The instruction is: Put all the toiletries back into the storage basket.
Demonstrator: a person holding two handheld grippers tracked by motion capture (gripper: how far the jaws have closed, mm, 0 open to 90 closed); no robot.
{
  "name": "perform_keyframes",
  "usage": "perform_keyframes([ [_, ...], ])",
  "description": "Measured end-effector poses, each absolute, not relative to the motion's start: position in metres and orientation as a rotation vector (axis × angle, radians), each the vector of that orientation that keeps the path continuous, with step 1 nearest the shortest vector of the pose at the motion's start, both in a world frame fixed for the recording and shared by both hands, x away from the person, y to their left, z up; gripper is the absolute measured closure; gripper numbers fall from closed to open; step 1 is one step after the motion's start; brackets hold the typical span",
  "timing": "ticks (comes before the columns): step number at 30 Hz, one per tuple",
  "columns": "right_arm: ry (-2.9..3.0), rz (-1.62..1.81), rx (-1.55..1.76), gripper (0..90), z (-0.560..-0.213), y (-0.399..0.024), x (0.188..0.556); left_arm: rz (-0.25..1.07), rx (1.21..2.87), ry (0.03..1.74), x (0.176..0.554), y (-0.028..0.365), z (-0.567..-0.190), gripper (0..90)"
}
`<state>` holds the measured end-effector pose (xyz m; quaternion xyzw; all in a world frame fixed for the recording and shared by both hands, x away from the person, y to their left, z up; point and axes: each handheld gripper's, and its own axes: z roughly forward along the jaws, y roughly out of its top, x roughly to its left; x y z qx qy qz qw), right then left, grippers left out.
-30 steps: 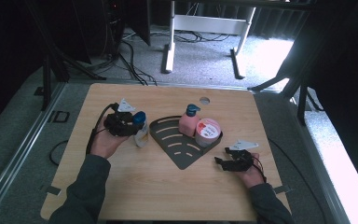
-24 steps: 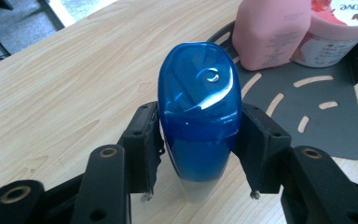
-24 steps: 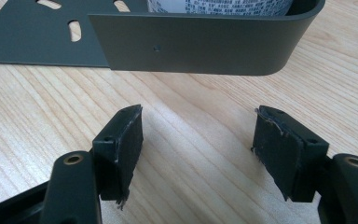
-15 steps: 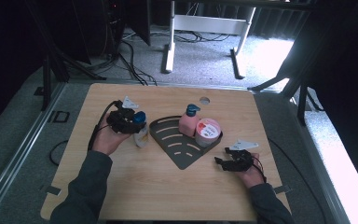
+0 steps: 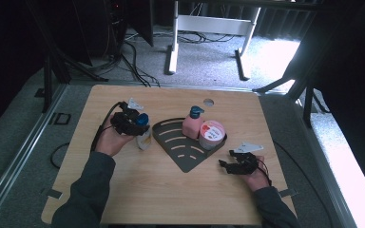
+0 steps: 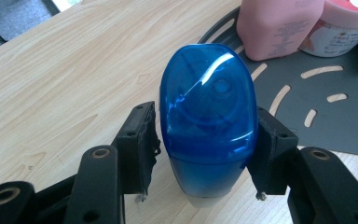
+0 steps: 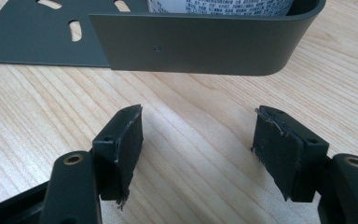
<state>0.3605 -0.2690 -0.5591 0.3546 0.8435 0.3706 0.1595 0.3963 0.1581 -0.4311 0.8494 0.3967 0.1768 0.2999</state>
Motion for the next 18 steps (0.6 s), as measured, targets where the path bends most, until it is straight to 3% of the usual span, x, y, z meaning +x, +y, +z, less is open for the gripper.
perform_keyframes([
  [18, 2.412, 1.059, 1.013, 32.7, -0.559, -0.269, 0.3605, 0.44, 2.327, 1.073, 0.4031, 0.1513, -0.4345, 49.6],
])
